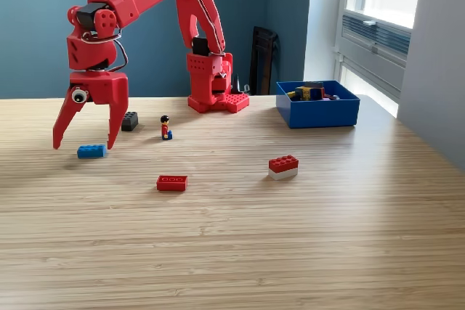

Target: Grasp a lego block and put it in the bin.

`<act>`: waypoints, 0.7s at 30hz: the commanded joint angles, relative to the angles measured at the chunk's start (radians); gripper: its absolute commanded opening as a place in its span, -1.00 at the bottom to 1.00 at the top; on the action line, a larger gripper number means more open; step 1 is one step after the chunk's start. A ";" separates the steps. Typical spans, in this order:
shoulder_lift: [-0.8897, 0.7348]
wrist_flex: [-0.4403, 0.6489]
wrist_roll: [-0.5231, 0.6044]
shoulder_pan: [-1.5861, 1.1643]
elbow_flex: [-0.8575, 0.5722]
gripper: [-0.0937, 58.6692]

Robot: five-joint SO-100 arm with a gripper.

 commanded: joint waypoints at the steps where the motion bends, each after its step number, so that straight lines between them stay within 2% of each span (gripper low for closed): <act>1: 0.006 0.023 0.017 0.011 -0.075 0.17; 11: 0.003 0.089 0.044 0.017 -0.052 0.03; 21: 0.003 0.092 0.064 0.031 -0.041 -0.12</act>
